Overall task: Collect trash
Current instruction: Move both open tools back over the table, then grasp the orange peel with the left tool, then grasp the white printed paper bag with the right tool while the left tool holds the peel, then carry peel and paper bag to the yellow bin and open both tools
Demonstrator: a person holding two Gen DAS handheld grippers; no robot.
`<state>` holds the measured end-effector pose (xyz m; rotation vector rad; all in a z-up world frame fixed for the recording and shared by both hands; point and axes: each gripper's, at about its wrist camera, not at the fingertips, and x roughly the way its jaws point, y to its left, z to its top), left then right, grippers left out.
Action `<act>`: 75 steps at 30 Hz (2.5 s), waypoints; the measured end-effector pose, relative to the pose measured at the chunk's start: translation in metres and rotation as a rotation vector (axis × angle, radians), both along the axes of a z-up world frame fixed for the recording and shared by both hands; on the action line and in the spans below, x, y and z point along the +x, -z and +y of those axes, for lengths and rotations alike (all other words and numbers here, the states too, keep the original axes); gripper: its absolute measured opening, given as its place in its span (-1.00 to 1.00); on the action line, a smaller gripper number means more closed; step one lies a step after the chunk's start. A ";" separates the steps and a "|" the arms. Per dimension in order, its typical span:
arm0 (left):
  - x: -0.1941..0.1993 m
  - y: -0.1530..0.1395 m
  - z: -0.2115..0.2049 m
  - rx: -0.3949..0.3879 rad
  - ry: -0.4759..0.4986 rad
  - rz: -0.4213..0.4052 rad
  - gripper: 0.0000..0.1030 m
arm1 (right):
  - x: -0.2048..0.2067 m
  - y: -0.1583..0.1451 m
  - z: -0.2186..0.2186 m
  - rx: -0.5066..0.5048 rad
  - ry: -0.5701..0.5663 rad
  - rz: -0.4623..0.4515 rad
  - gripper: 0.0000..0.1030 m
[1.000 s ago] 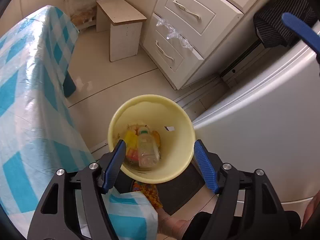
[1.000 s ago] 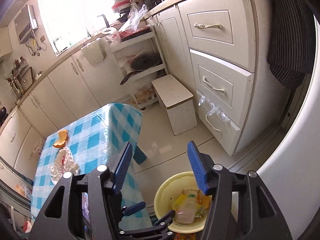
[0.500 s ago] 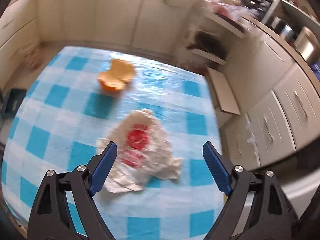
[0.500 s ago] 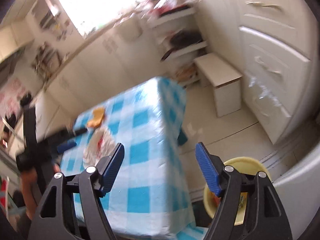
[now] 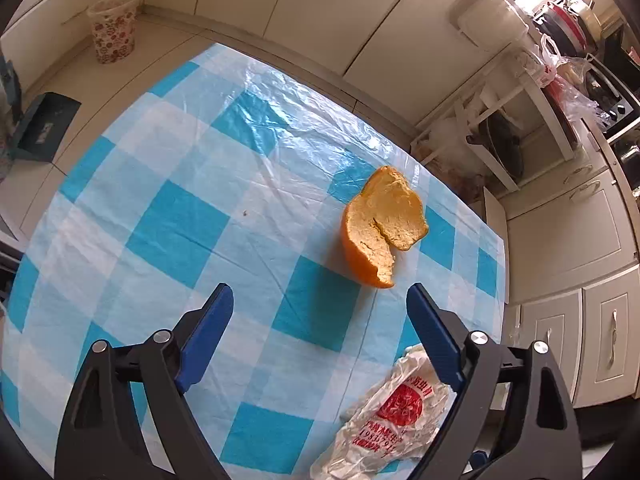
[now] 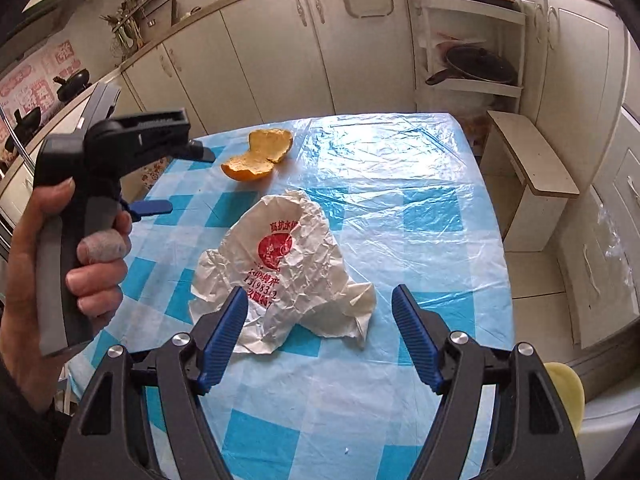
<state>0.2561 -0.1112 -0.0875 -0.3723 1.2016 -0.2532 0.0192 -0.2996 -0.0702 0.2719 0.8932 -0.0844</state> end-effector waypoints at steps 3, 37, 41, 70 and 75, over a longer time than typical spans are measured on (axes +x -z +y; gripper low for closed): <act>0.016 0.010 -0.007 -0.026 -0.002 0.030 0.64 | 0.011 0.010 -0.002 -0.009 0.004 0.025 0.39; -0.055 -0.045 0.046 -0.018 0.094 -0.148 -0.81 | 0.011 0.002 0.016 0.081 0.051 -0.058 0.88; -0.058 -0.047 0.059 -0.015 0.110 -0.140 -0.81 | 0.037 0.019 0.040 -0.004 0.002 -0.011 0.88; -0.219 -0.096 -0.107 0.004 0.557 -0.387 -0.81 | -0.117 -0.023 -0.101 -0.220 0.274 0.021 -0.66; -0.266 -0.081 -0.151 0.028 0.681 -0.391 -0.81 | -0.142 -0.011 -0.125 -0.298 0.310 0.101 -0.65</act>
